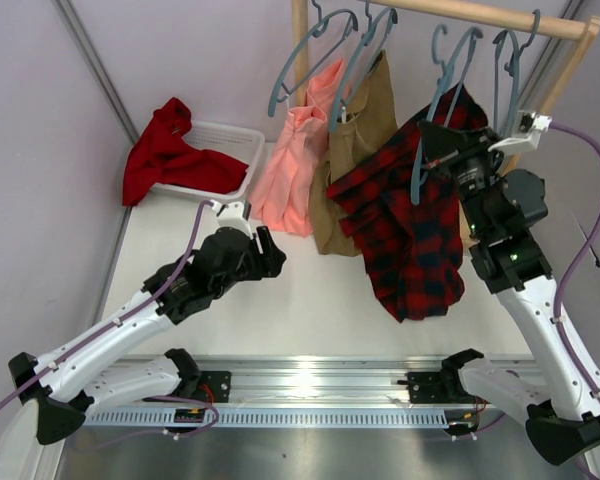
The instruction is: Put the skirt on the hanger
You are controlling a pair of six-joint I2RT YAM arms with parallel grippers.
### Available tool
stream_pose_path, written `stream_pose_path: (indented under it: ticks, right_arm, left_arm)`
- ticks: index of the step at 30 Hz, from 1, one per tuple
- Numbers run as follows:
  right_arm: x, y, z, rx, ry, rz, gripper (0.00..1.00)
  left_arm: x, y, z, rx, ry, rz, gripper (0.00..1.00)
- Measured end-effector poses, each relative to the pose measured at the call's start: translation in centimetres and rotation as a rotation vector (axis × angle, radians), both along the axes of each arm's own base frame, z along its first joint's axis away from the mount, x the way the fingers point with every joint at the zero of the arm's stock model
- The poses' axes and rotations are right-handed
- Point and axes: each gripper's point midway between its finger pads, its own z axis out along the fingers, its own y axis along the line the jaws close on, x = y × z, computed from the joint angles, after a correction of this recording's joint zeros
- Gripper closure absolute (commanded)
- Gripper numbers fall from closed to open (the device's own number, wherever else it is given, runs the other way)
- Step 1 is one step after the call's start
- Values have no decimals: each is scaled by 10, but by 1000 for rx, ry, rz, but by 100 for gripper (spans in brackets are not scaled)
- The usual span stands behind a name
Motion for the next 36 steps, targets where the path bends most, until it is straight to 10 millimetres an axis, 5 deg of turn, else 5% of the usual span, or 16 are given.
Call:
stream_pose_path:
  ticks: [3,6,15,36]
  right_arm:
    - [5,-6,30,51,-54,-15,100]
    - [18,-9,40,88,-52,-25,100]
    - [69,0,37,110,-20,-12,100]
    - [113,0,30,152,-32,31,100]
  left_arm:
    - [0,0,0,1,1,1,33]
    - [0,0,0,-3,4,4,33]
    - [-1,1,0,-9,5,12,33]
    - [1,17,3,7,-14,76,32]
